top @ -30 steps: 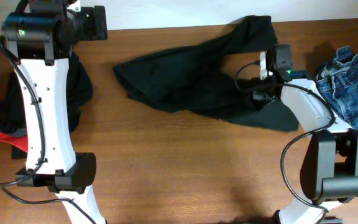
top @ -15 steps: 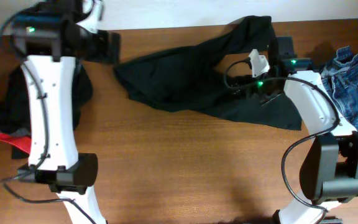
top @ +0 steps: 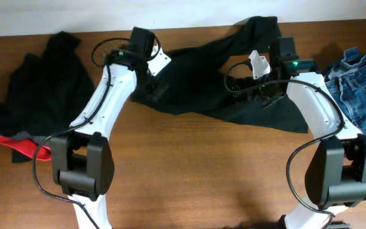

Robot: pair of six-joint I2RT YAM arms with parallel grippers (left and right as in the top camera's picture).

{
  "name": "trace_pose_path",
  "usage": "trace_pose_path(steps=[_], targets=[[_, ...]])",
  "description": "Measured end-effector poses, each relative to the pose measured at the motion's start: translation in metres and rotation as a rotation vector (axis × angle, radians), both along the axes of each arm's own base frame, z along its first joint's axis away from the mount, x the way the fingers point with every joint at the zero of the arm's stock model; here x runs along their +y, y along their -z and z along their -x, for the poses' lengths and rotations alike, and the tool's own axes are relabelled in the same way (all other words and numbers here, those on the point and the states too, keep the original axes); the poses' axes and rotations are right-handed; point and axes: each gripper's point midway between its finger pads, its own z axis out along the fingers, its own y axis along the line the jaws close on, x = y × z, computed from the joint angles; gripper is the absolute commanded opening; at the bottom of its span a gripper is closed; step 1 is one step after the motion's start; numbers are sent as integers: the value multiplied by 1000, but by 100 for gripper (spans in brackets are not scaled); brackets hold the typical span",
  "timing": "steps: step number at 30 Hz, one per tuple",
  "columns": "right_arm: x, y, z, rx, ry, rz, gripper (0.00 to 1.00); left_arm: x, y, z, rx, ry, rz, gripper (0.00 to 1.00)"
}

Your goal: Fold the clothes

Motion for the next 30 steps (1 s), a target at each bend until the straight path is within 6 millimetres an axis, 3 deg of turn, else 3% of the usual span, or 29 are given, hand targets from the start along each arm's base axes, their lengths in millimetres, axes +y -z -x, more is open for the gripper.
trace_pose_path(steps=[3, 7, 10, 18, 24, 29, 30], targets=[[-1, 0, 0, -1, 3, 7, 99, 9, 13, -14, -75, -25, -47, 91], [-2, 0, -1, -3, 4, 10, 99, 15, 15, -23, -121, -46, -83, 89], [-2, 0, -2, -7, 4, 10, 99, 17, 16, -21, -113, -47, -91, 81], [-2, 0, -2, -6, 5, 10, 99, 8, 19, -15, -99, -20, -94, 73], [-2, 0, -2, -9, 4, 10, 99, 7, 39, -11, -51, -12, -103, 60], [-2, -1, -3, -13, 4, 10, 99, 4, 42, -11, -46, -5, -89, 57], [-2, -1, -3, -13, 4, 10, 99, 3, 42, -12, -49, -4, -83, 50]])
